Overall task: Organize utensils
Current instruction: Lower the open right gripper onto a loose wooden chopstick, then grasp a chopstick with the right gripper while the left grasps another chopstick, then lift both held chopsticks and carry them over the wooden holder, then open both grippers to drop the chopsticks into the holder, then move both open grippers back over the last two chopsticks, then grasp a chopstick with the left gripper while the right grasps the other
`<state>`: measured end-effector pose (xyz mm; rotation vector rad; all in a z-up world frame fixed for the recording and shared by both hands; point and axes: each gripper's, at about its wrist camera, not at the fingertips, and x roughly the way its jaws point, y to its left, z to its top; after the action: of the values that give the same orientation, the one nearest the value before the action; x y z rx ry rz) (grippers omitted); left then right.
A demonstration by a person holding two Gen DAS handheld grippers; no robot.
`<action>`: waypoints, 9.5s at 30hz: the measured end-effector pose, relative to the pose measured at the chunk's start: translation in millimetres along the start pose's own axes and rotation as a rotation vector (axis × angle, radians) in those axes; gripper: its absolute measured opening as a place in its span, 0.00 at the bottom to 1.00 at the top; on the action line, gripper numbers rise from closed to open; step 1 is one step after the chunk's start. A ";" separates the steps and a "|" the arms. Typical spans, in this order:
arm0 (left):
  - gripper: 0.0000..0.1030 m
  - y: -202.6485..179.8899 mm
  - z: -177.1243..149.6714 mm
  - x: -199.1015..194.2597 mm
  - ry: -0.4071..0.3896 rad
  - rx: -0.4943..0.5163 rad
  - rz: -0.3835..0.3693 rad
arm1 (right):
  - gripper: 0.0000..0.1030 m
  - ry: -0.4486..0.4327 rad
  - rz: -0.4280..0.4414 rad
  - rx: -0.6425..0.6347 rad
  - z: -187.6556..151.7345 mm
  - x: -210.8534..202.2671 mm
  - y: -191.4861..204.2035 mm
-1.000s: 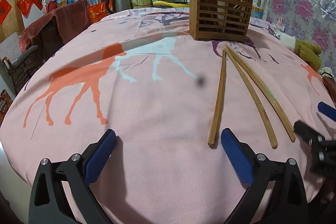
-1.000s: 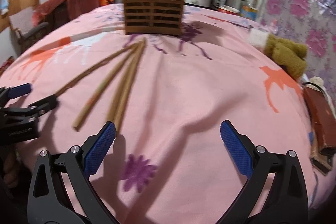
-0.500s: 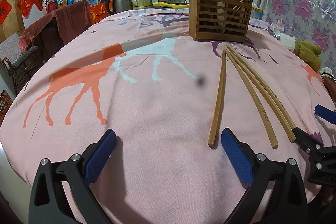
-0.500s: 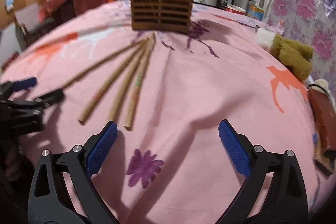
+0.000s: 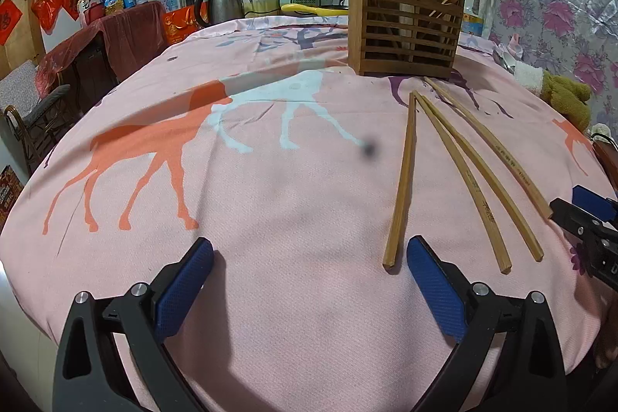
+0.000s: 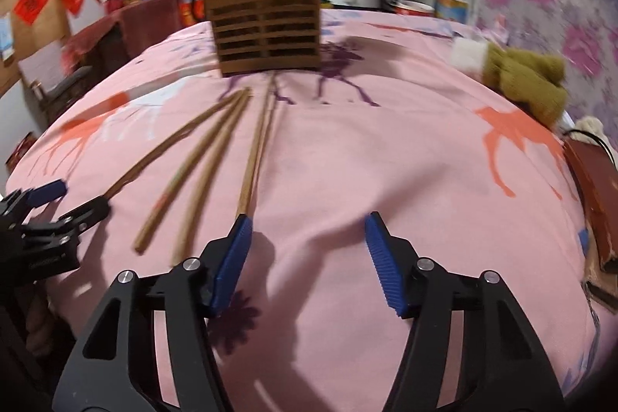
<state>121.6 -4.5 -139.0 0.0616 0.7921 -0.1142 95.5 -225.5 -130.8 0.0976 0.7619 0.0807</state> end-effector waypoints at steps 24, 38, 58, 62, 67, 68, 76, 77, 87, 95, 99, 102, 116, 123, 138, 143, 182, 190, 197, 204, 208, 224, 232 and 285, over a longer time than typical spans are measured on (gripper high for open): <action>0.96 0.1 -0.5 -0.1 -0.001 0.000 0.000 | 0.22 0.035 -0.022 0.130 4.6 6.7 -21.8; 0.96 0.1 -0.4 -0.1 -0.001 0.001 0.000 | 0.25 -0.022 0.124 -0.018 6.6 -5.6 16.6; 0.96 0.2 -0.7 -0.5 -0.001 0.001 0.000 | 0.08 0.027 0.138 0.019 15.9 11.5 15.6; 0.94 -0.3 -0.9 -1.2 -0.003 0.003 -0.005 | 0.08 0.069 0.104 0.027 18.3 21.0 15.8; 0.71 -8.3 -1.0 -9.2 -0.019 0.039 -0.074 | 0.08 0.075 0.062 0.013 17.5 22.9 18.2; 0.64 -11.4 -1.1 -10.3 -0.022 0.052 -0.084 | 0.08 0.084 0.062 0.020 17.1 23.9 16.6; 0.07 -31.4 -2.4 -10.8 -0.030 0.123 -0.174 | 0.06 0.076 0.071 0.009 12.9 21.8 16.2; 0.06 -35.2 -3.1 -11.9 -0.030 0.135 -0.183 | 0.06 0.074 0.079 0.015 12.4 21.5 14.7; 0.06 -37.8 24.2 -53.4 -0.101 0.101 -0.213 | 0.06 -0.051 0.057 0.063 26.9 -17.5 -2.6; 0.06 -46.7 69.5 -95.1 -0.203 0.137 -0.208 | 0.05 -0.221 0.063 0.093 73.5 -69.8 -19.7; 0.06 -48.1 96.2 -102.7 -0.225 0.133 -0.225 | 0.05 -0.267 0.076 0.095 94.6 -83.3 -23.1; 0.06 -50.5 117.0 -104.5 -0.233 0.137 -0.233 | 0.05 -0.283 0.088 0.099 107.9 -88.2 -23.9; 0.06 -58.8 211.4 -107.0 -0.292 0.156 -0.262 | 0.05 -0.359 0.105 0.035 185.4 -86.7 -5.6; 0.06 -56.4 285.5 -113.4 -0.395 0.112 -0.252 | 0.05 -0.460 0.094 0.055 266.7 -80.3 -0.6; 0.87 -41.3 299.9 -20.5 -0.349 -0.042 -0.190 | 0.78 -0.443 0.047 0.151 279.4 -8.6 -19.8; 0.94 -19.4 285.1 -35.5 -0.353 -0.100 -0.204 | 0.94 -0.562 -0.030 0.117 247.3 -41.7 -15.4; 0.95 -42.8 4.5 -32.9 -0.049 0.092 -0.072 | 0.94 -0.158 -0.169 0.228 8.1 -24.3 -31.4; 0.95 -59.9 -1.9 -26.8 -0.027 0.167 -0.110 | 0.94 -0.128 -0.156 0.264 4.8 -18.0 -36.7; 0.96 -72.5 5.2 0.4 0.040 0.195 -0.110 | 0.94 -0.125 -0.149 0.278 4.9 -16.8 -39.3; 0.88 -24.1 23.0 15.8 0.072 0.016 -0.016 | 0.94 -0.122 -0.145 0.283 5.0 -16.1 -40.8; 0.88 -1.1 22.1 11.8 0.068 -0.038 -0.021 | 0.94 -0.121 -0.143 0.283 5.2 -15.4 -40.3; 0.08 -2.8 18.6 6.6 0.017 -0.031 -0.055 | 0.94 -0.107 -0.128 0.288 5.4 -12.4 -41.7; 0.65 -4.9 10.4 2.2 -0.019 0.006 -0.082 | 0.94 -0.128 -0.098 0.257 6.1 -16.8 -37.0; 0.06 -2.0 7.9 -3.7 -0.017 0.003 -0.135 | 0.08 0.009 0.064 -0.053 0.1 5.2 18.3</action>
<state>124.3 -7.0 -130.9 0.0100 0.7785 -0.2439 98.6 -206.8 -132.2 0.0711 0.7654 0.1623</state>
